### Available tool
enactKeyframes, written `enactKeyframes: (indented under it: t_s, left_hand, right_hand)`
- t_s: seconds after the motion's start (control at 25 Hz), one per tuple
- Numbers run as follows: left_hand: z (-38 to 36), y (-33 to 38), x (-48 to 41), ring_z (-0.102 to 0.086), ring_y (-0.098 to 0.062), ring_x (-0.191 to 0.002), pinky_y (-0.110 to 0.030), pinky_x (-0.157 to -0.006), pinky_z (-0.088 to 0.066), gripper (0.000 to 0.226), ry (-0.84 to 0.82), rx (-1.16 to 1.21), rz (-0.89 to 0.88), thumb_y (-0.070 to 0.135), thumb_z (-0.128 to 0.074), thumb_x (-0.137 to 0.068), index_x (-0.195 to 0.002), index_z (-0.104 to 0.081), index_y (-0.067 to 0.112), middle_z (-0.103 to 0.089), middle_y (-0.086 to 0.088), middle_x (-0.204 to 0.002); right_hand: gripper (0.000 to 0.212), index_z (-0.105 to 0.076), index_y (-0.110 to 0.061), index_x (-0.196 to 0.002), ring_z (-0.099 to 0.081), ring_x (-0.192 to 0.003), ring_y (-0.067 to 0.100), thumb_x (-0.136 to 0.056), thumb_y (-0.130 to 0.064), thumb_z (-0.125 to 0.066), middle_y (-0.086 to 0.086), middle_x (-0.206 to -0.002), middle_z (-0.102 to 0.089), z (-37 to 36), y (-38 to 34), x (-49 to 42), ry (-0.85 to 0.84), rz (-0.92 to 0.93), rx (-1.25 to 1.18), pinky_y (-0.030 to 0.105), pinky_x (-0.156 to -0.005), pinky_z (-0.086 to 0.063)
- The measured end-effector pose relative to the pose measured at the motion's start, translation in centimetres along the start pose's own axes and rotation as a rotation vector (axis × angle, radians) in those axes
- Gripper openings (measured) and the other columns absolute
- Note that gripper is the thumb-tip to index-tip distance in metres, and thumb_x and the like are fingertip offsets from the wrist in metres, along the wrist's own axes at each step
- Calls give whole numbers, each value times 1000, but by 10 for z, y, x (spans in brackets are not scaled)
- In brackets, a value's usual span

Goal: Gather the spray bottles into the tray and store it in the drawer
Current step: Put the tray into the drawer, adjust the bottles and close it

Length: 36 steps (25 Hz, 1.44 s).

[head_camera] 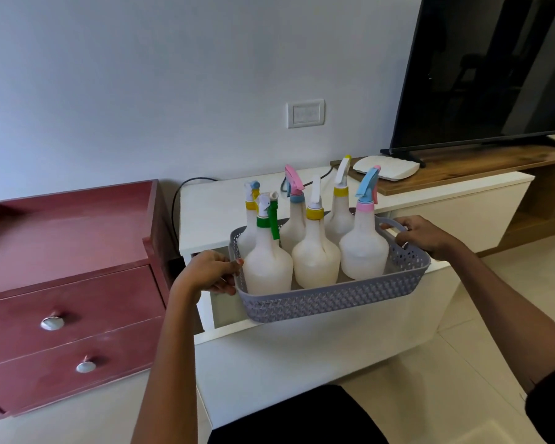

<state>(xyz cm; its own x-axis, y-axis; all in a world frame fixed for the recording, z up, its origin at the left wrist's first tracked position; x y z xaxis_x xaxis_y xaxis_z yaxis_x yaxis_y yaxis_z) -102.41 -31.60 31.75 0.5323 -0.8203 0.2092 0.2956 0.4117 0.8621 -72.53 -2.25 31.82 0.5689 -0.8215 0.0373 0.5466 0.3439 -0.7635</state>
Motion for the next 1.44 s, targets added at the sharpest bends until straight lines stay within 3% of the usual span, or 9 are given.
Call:
enactKeyframes:
  t_s: [0.28, 0.44, 0.56, 0.64, 0.72, 0.88, 1.04, 1.2, 1.44]
  left_hand:
    - [-2, -14, 7, -63, -14, -44, -32, -66, -53, 41, 18, 277, 27, 34, -36, -99, -81, -62, 8, -60, -8, -63]
    - [-17, -38, 14, -63, -18, -50, -31, -59, -54, 33, 107, 448, 115, 19, -28, -99, -96, -56, 3, -61, -11, -72]
    - [-38, -44, 18, -64, -20, -72, -31, -73, -51, 28, -33, 169, 105, 2, -31, -96, -113, -54, -2, -66, -15, -96]
    - [-52, -37, 21, -56, -16, -100, -16, -84, -46, 33, -209, -88, -27, -3, -36, -95, -124, -52, 2, -59, -7, -122]
    - [-58, -35, 25, -51, -10, -111, -8, -90, -44, 32, -285, -198, -108, 2, -41, -96, -124, -55, 10, -56, 4, -124]
    - [-55, -45, 27, -63, 2, -78, -16, -77, -46, 33, -215, -239, -66, 13, -56, -90, -72, -75, 31, -73, 14, -79]
    - [-68, -35, 41, -40, -9, -47, -13, -53, -34, 42, -218, -103, -93, 52, -73, -63, -46, -62, 15, -49, 1, -49]
    - [-75, -42, 53, -68, -16, -73, -22, -74, -51, 74, -193, -53, -51, 82, -65, -36, -68, -78, 17, -77, -7, -79]
    - [-56, -21, 51, -71, -27, -82, -29, -71, -57, 66, -350, -25, 202, 58, -67, -49, -87, -75, 4, -75, -16, -94]
  right_hand:
    - [39, -59, -5, -113, -60, -69, 22, -80, 11, -47, 12, -94, -63, -8, -10, -13, -13, 6, -53, 16, -46, -51]
    - [45, -58, -3, -118, -61, -74, 17, -78, 12, -46, 12, -104, -62, -7, -7, -18, -46, 32, -72, 14, -49, -51]
    - [48, -57, -3, -121, -62, -84, 18, -77, 13, -46, 14, -114, -61, 0, -3, -26, -66, 49, -97, 15, -57, -54]
    - [50, -57, -3, -122, -62, -93, 23, -76, 14, -46, 15, -118, -61, 4, -2, -31, -68, 74, -115, 22, -67, -54]
    - [51, -56, -4, -124, -60, -101, 26, -77, 13, -47, 12, -119, -61, 6, 5, -35, -89, 82, -121, 27, -74, -53]
    - [49, -58, -6, -123, -61, -92, 22, -78, 10, -47, 10, -114, -62, 13, 22, -43, -91, 45, -140, 27, -70, -50]
    - [49, -59, -5, -120, -61, -88, 20, -76, 11, -47, 11, -114, -63, 17, 34, -53, -102, 67, -129, 25, -66, -49]
    - [55, -61, -13, -118, -64, -96, 35, -65, -3, -55, 16, -113, -65, 12, 42, -57, -134, 52, -156, 46, -77, -54]
    - [51, -59, -12, -120, -66, -88, 37, -71, 3, -53, 21, -103, -67, -2, 61, -59, -174, 35, -113, 47, -74, -55]
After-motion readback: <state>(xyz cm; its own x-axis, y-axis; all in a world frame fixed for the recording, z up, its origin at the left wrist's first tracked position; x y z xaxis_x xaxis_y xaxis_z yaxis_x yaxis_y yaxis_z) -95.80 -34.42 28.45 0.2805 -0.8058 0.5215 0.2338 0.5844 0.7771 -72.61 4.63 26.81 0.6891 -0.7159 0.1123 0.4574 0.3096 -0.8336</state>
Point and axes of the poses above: each hand's wrist, its own x-axis away from the middle knuckle, its own z-axis out of the back of the hand, y = z × x, the point moved 2 cm from there along -x, towards the middle knuckle
